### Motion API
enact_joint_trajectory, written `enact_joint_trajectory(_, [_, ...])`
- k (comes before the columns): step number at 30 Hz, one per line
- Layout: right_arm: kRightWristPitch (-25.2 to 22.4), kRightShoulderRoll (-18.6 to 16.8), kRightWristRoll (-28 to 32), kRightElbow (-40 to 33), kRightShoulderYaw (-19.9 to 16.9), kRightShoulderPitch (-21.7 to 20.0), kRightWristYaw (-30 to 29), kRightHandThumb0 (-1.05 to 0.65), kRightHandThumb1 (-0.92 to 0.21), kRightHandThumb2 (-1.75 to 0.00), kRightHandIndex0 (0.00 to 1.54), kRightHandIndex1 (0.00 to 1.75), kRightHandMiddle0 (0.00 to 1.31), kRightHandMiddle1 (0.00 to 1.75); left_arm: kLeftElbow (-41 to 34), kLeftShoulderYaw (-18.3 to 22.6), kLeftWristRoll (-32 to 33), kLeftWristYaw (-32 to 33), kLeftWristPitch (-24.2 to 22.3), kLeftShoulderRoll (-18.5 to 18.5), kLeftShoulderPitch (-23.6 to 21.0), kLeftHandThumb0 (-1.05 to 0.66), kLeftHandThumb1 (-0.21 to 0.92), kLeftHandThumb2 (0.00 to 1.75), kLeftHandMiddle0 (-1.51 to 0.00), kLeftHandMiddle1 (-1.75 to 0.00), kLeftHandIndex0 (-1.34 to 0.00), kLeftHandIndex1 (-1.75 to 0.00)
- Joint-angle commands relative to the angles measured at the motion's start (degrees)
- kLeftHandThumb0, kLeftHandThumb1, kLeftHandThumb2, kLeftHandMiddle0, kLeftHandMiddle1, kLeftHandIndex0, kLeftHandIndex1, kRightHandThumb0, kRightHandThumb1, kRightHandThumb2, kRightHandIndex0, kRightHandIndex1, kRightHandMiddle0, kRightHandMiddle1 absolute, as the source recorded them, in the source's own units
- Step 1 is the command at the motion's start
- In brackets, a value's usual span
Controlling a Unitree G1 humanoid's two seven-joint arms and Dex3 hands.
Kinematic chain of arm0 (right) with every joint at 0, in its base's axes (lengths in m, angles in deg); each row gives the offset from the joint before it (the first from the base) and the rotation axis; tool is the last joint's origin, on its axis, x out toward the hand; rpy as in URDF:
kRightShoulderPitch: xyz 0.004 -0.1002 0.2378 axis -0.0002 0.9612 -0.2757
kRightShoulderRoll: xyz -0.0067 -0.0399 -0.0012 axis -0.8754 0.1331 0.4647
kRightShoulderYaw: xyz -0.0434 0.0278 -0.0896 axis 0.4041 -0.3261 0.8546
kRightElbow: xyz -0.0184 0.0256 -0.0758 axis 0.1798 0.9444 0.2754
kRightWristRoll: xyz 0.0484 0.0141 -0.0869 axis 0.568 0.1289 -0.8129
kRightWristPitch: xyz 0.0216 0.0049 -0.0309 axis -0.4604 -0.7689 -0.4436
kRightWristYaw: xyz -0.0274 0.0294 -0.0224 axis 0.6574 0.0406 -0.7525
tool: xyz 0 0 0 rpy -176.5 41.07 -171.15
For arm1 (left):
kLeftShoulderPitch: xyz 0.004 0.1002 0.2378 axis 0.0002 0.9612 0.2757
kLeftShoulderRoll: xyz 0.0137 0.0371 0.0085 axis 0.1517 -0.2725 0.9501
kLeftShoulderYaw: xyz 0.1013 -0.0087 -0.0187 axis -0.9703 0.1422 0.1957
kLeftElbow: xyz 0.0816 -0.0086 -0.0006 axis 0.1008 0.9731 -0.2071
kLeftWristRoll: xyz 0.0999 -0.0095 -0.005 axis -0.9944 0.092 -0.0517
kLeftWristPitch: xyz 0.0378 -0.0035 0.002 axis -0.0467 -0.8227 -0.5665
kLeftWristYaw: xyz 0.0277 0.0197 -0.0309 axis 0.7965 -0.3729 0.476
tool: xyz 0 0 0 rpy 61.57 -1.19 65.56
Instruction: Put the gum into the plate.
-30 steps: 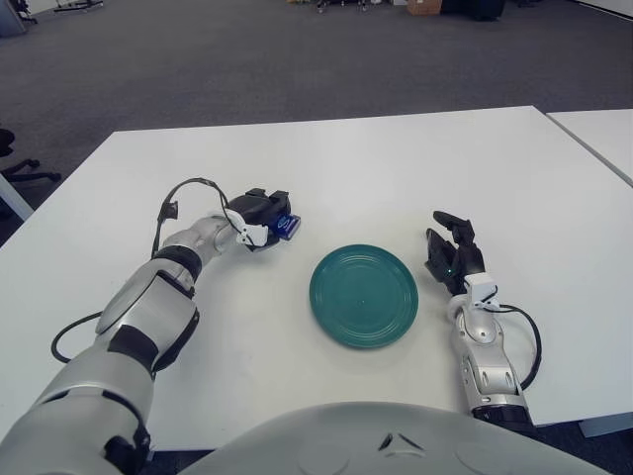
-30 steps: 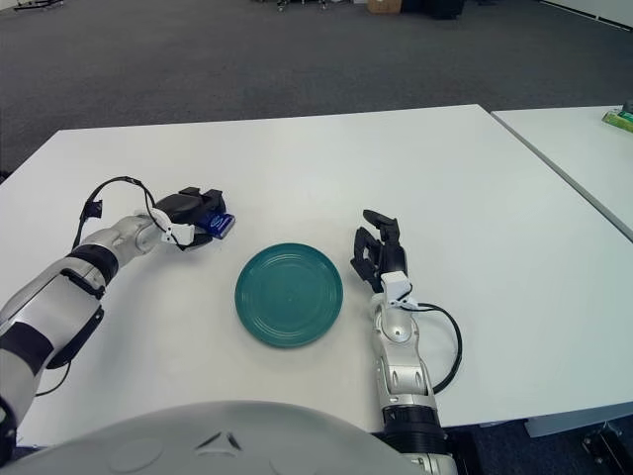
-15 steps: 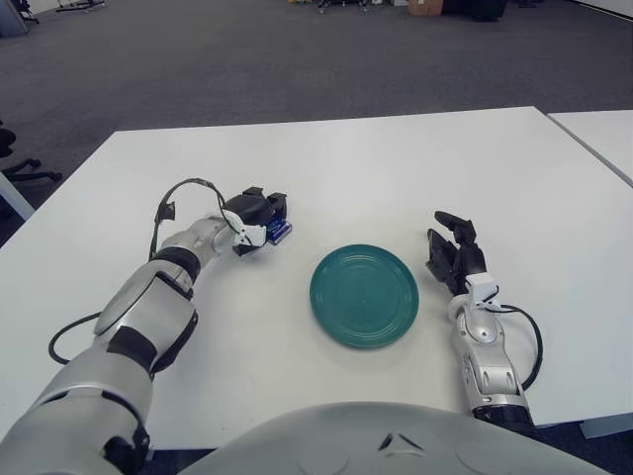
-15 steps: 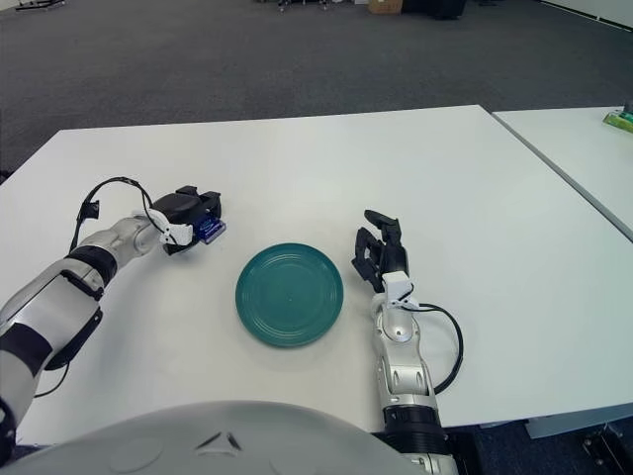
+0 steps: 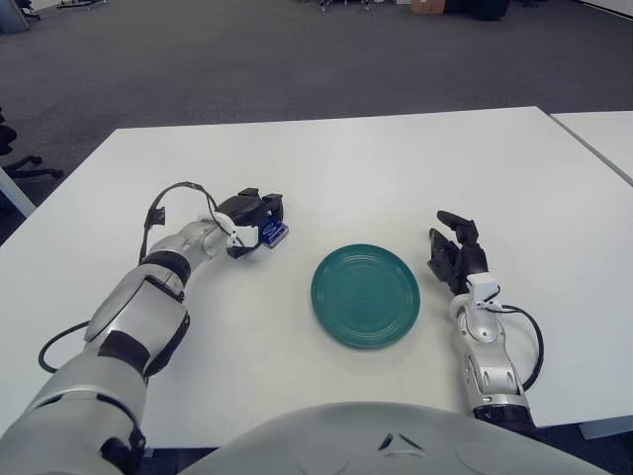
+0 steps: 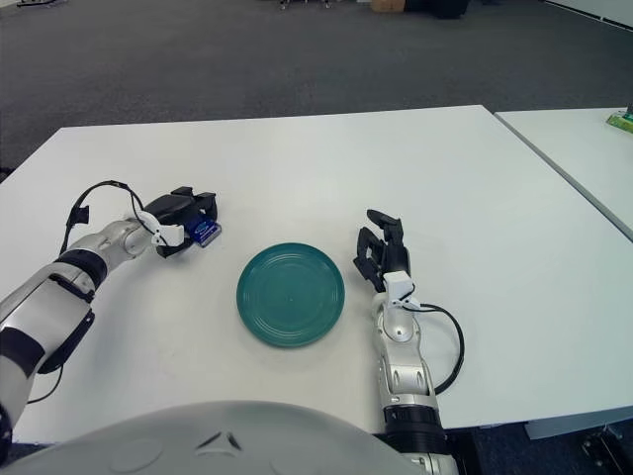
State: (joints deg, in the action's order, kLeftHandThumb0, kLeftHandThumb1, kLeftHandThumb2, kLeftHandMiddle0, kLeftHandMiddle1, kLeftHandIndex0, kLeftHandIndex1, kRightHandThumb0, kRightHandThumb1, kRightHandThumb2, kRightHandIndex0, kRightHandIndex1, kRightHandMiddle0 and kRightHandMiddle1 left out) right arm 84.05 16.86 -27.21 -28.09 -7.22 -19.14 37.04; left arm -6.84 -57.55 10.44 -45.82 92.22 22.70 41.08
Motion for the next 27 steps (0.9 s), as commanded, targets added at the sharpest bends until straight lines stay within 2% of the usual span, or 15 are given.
enact_joint_trajectory(1, [-6.23,-0.20,-0.19,2.93,-0.37,2.87,-0.10,-0.55,-0.92,-0.72,0.50,0.03,0.00,0.89,-7.29,4.75,4.56,-2.25,4.28,4.25,-0.24,0.00,0.13,1.51,-0.76,-1.66,-0.54,-1.75])
enact_joint_trajectory(5, [-6.19,-0.39,-0.16,2.78,-0.27,3.00,-0.28,-0.55,-0.92,-0.73,0.49,0.03,0.00,0.89,-13.10,7.80,6.30,-2.71,4.85,5.32,1.51,0.00,0.16,1.51,-0.71,-1.73,-0.52,-1.75])
enact_joint_trajectory(11, [-5.70,-0.45,-0.07,2.69,-0.12,3.02,-0.15,-0.56,-0.92,-0.71,0.49,0.03,0.00,0.90,-21.56,11.31,8.23,-3.59,4.67,6.34,4.40,0.00,0.09,1.59,-0.76,-1.74,-0.57,-1.75])
enact_joint_trajectory(15, [-5.84,-0.32,-0.13,2.49,0.04,3.14,0.04,-0.56,-0.92,-0.71,0.50,0.03,0.00,0.90,-33.47,14.11,11.94,-7.69,2.42,6.78,8.00,0.00,0.07,1.60,-0.77,-1.75,-0.58,-1.75])
enact_joint_trajectory(17, [-5.84,-0.36,-0.22,2.44,0.16,3.25,0.00,-0.56,-0.92,-0.71,0.50,0.03,0.00,0.90,-36.58,14.87,12.44,-9.03,1.16,6.73,9.06,0.00,0.07,1.61,-0.77,-1.75,-0.59,-1.75])
enact_joint_trajectory(21, [-6.37,-0.46,-0.32,2.22,0.49,3.46,0.13,-0.56,-0.92,-0.71,0.49,0.02,0.00,0.89,-43.00,15.08,11.81,-10.09,0.58,5.33,10.68,0.00,0.06,1.61,-0.78,-1.75,-0.60,-1.73])
enact_joint_trajectory(27, [-6.27,-0.90,-0.48,2.21,0.90,3.63,-0.28,-0.56,-0.92,-0.72,0.49,0.02,0.00,0.87,-50.36,13.50,8.85,-9.49,-0.21,2.30,16.47,0.00,0.06,1.62,-0.78,-1.75,-0.61,-1.73])
